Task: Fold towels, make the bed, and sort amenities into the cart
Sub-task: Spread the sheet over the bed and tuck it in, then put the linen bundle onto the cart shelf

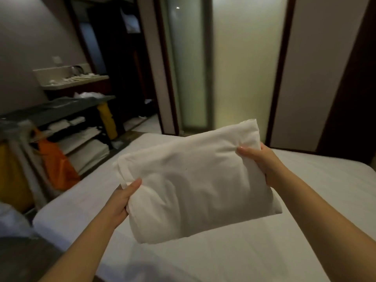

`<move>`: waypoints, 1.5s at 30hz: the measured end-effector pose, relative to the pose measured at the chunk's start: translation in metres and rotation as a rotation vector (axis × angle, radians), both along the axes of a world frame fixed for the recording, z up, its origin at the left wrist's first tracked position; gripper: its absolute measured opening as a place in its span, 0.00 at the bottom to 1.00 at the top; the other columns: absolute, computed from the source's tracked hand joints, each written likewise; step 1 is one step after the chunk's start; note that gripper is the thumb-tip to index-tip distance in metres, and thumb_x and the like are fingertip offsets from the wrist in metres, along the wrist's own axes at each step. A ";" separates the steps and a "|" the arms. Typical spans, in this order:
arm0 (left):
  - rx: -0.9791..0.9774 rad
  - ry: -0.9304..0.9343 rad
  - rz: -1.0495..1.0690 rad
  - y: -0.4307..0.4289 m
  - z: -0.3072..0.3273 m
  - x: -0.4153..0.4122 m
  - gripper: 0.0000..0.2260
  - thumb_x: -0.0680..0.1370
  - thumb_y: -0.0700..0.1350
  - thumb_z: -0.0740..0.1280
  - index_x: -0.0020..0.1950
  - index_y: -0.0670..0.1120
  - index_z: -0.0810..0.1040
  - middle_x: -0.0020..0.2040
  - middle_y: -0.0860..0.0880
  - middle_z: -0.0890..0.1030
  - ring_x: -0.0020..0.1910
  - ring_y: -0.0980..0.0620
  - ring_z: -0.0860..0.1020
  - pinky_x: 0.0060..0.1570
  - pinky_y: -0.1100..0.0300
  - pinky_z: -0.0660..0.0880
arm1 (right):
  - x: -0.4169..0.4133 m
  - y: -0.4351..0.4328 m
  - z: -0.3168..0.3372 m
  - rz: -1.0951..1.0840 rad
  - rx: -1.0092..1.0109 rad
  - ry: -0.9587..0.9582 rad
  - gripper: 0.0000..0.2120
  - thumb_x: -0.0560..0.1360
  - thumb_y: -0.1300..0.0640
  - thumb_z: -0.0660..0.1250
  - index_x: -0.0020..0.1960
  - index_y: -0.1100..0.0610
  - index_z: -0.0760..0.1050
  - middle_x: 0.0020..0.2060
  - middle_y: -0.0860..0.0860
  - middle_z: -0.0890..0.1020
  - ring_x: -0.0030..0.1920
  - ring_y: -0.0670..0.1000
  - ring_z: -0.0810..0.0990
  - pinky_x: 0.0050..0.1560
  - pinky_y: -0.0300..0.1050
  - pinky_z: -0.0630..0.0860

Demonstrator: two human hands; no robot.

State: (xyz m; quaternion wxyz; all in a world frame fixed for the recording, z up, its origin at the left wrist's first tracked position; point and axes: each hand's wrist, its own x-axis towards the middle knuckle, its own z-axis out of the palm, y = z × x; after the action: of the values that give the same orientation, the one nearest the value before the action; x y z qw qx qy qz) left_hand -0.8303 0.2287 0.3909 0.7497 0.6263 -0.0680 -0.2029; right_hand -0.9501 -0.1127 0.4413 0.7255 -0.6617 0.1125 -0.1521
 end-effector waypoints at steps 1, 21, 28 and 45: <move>-0.030 -0.006 0.041 0.020 0.005 -0.001 0.42 0.49 0.59 0.83 0.60 0.47 0.78 0.55 0.44 0.83 0.54 0.44 0.82 0.46 0.52 0.81 | 0.008 0.018 0.012 0.046 -0.022 -0.032 0.28 0.61 0.50 0.76 0.60 0.53 0.77 0.50 0.54 0.84 0.50 0.58 0.83 0.53 0.57 0.79; -0.090 0.079 0.609 0.485 0.000 0.152 0.49 0.55 0.59 0.79 0.73 0.50 0.67 0.66 0.43 0.75 0.62 0.40 0.75 0.64 0.40 0.69 | 0.277 0.464 0.022 0.484 0.184 -0.020 0.19 0.69 0.57 0.68 0.60 0.53 0.74 0.47 0.54 0.85 0.44 0.55 0.85 0.36 0.46 0.81; -0.093 -0.019 0.714 0.545 -0.002 0.276 0.31 0.65 0.51 0.72 0.68 0.47 0.72 0.59 0.44 0.80 0.56 0.42 0.79 0.55 0.46 0.75 | 0.446 0.539 -0.011 0.508 0.245 0.019 0.13 0.75 0.57 0.65 0.59 0.52 0.74 0.45 0.52 0.86 0.42 0.54 0.85 0.33 0.46 0.81; 0.059 -0.083 0.836 0.713 0.027 0.559 0.12 0.76 0.37 0.65 0.57 0.50 0.77 0.49 0.45 0.84 0.45 0.46 0.84 0.35 0.55 0.80 | 0.816 0.741 -0.056 0.518 0.252 0.223 0.13 0.75 0.48 0.66 0.57 0.51 0.74 0.50 0.56 0.83 0.48 0.59 0.82 0.41 0.51 0.76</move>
State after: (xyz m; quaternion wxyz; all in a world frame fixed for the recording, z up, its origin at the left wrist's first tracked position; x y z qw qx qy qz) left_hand -0.2713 0.9418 0.4182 0.7458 0.6288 0.1678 0.1422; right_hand -0.1343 0.6281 0.3852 0.7997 -0.5857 0.0368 0.1267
